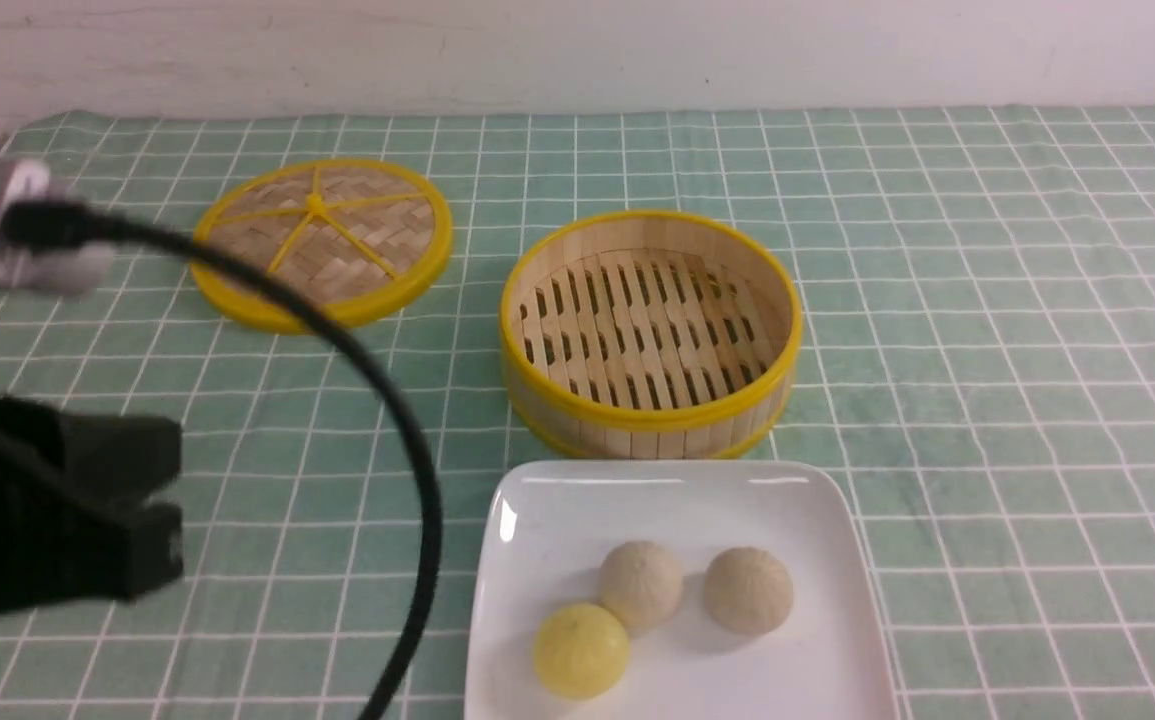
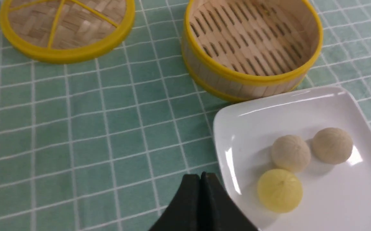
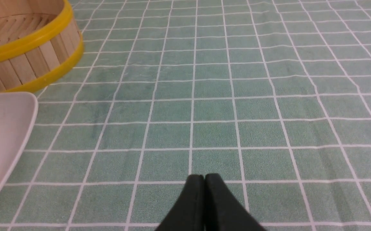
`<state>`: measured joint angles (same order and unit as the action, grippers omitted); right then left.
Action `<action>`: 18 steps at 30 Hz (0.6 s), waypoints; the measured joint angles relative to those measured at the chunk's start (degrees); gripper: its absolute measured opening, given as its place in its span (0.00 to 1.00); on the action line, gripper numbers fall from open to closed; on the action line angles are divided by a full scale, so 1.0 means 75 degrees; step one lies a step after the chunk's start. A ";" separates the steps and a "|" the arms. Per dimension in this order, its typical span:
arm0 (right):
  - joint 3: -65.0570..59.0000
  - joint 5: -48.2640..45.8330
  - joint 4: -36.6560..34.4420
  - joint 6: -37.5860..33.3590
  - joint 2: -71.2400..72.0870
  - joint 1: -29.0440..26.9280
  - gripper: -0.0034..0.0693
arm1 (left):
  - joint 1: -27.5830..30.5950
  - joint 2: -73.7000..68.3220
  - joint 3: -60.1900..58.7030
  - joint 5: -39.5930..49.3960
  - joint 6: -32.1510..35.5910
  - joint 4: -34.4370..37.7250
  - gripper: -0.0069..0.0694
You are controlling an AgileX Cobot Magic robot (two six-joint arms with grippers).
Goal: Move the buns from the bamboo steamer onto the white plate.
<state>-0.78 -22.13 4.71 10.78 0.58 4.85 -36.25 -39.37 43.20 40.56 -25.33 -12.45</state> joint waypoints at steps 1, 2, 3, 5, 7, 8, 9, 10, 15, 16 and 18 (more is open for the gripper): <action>0.0000 0.0000 0.0000 0.0000 0.0000 0.0000 0.07 | 0.0000 0.0285 -0.0591 -0.0691 -0.0368 0.0041 0.10; 0.0000 0.0000 0.0006 0.0000 0.0000 0.0000 0.07 | 0.0000 0.0479 -0.1021 -0.1277 -0.0614 0.0057 0.10; 0.0000 0.0000 0.0006 0.0000 0.0000 0.0000 0.08 | 0.0000 0.0609 -0.1389 -0.1764 -0.0799 0.0057 0.10; 0.0000 0.0000 0.0006 0.0000 0.0000 0.0000 0.08 | 0.0000 0.0817 -0.1951 -0.2952 -0.1190 0.0057 0.10; 0.0000 0.0000 0.0006 0.0000 0.0000 0.0000 0.08 | 0.0000 0.0886 -0.2276 -0.3855 -0.1381 0.0057 0.11; 0.0000 0.0000 0.0006 0.0000 0.0000 0.0000 0.08 | 0.0000 0.0888 -0.2410 -0.4088 -0.1419 0.0057 0.11; 0.0000 0.0000 0.0006 0.0000 0.0000 0.0000 0.09 | 0.0000 0.0896 -0.2619 -0.4561 -0.1480 0.0057 0.11; 0.0000 0.0000 0.0006 -0.0006 0.0000 0.0000 0.09 | 0.0000 0.0896 -0.2717 -0.4659 -0.1498 0.0057 0.11; 0.0000 0.0000 0.0006 -0.0006 0.0000 0.0000 0.10 | 0.0000 0.0896 -0.2927 -0.4421 -0.1537 0.0050 0.11; 0.0000 0.0000 0.0006 -0.0006 0.0000 0.0000 0.10 | 0.0000 0.0896 -0.2927 -0.4283 -0.1537 0.0050 0.12; 0.0000 0.0000 0.0006 -0.0006 0.0000 0.0000 0.11 | 0.0000 0.0896 -0.2927 -0.3866 -0.1537 0.0050 0.12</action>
<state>-0.78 -22.13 4.76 10.73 0.58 4.85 -36.25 -32.65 21.25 11.56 -36.85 -12.07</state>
